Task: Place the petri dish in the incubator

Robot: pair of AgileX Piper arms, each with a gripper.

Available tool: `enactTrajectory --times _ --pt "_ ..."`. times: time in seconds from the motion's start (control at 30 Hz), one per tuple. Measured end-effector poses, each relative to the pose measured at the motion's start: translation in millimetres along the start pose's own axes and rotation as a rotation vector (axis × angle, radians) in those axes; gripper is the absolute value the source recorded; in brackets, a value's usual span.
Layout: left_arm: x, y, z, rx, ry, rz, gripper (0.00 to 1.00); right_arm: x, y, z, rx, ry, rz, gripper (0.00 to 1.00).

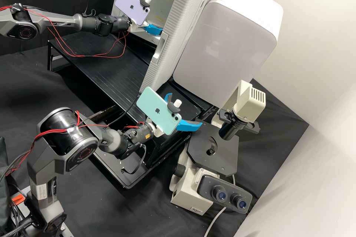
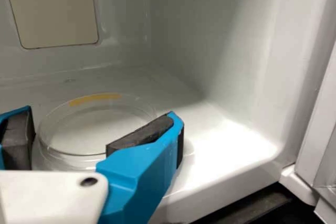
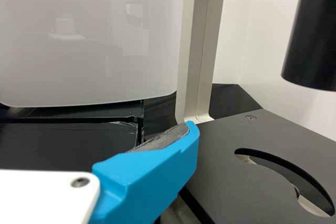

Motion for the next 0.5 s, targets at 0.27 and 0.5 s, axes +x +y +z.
enactTrajectory --times 0.27,0.5 --pt "0.4 0.6 -1.7 0.004 0.003 0.002 1.0 0.0 0.0 0.0 0.0 0.0 0.0 1.0" --pt "-0.3 -0.1 -4.6 0.06 0.028 0.012 1.0 0.0 0.0 0.0 0.0 0.0 0.0 1.0"
